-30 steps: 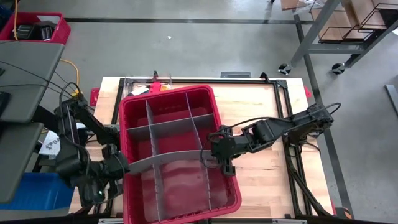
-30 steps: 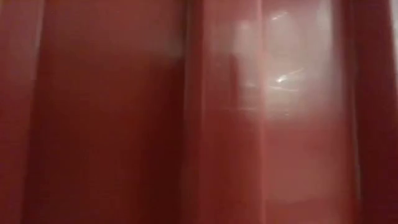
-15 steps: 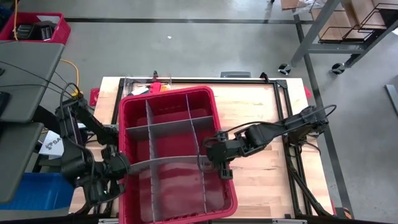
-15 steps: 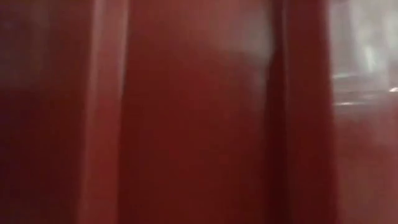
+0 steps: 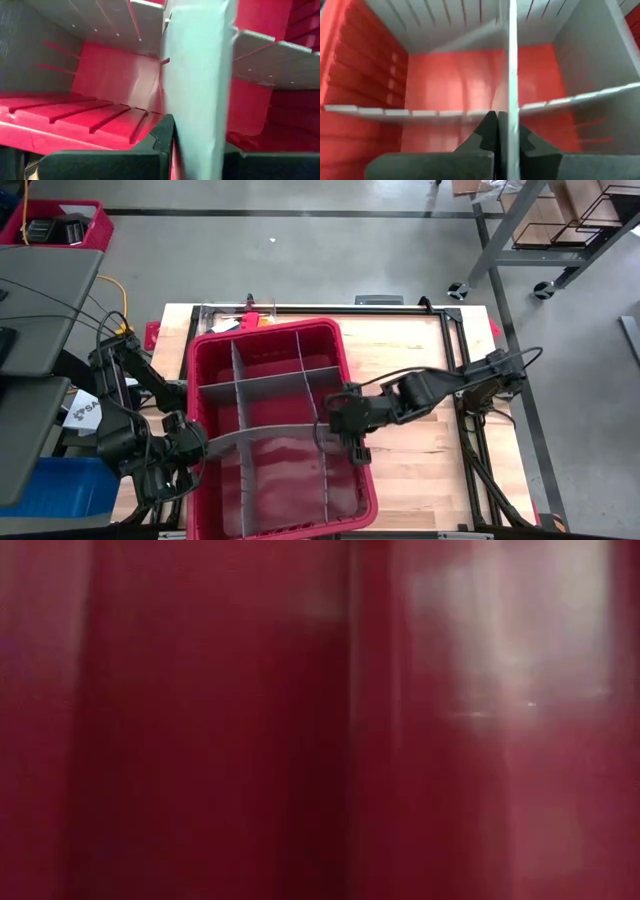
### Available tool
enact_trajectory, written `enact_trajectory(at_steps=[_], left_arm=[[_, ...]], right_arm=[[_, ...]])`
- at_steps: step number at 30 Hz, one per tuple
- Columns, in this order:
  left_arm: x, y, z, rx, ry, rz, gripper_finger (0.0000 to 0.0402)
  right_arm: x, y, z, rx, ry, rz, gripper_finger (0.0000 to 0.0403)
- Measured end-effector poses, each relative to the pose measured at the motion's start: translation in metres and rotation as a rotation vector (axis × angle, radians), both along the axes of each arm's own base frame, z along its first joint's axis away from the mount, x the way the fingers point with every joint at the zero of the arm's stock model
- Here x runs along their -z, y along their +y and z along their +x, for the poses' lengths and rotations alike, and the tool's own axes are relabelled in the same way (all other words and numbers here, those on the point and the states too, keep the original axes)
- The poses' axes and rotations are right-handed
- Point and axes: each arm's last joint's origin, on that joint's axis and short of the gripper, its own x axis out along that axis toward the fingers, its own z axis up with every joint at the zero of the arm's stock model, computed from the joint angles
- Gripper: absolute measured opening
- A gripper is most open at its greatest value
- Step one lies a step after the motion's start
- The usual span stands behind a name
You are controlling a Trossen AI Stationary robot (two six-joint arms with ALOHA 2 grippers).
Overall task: Sort blocks
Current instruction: Assemble the bin divider into the red bin
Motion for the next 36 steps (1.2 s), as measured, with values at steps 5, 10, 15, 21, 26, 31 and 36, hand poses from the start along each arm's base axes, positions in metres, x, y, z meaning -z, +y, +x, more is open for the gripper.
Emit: enact_trajectory(at_steps=[5,10,15,21,26,31,36], left_arm=[[-0.001,0.0,0.0,0.002,0.002,-0.005,0.0017],[0.0,0.0,0.0,0.015,0.005,0.006,0.0017],[0.001,-0.001,0.0,0.017,0.018,0.0,0.0017],[0.001,-0.001,-0.001,0.019,0.032,-0.006,0.0017],[0.001,-0.001,-0.001,0.022,0.048,-0.012,0.0017],[0.001,-0.001,-0.001,0.022,0.05,-0.011,0.0017],[0.001,0.0,-0.002,0.021,0.056,-0.009,0.0017]], right_arm=[[-0.02,-0.007,0.002,0.0,-0.085,-0.033,0.0],[-0.021,-0.013,0.004,0.002,-0.107,-0.084,0.0],[-0.028,-0.014,0.009,-0.02,-0.189,-0.109,0.0],[-0.03,-0.019,0.013,-0.037,-0.223,-0.116,0.0],[-0.031,-0.021,0.016,-0.004,-0.232,-0.022,0.0],[-0.033,-0.023,0.021,0.064,-0.264,0.064,0.0],[-0.033,-0.021,0.028,0.106,-0.302,0.131,0.0]])
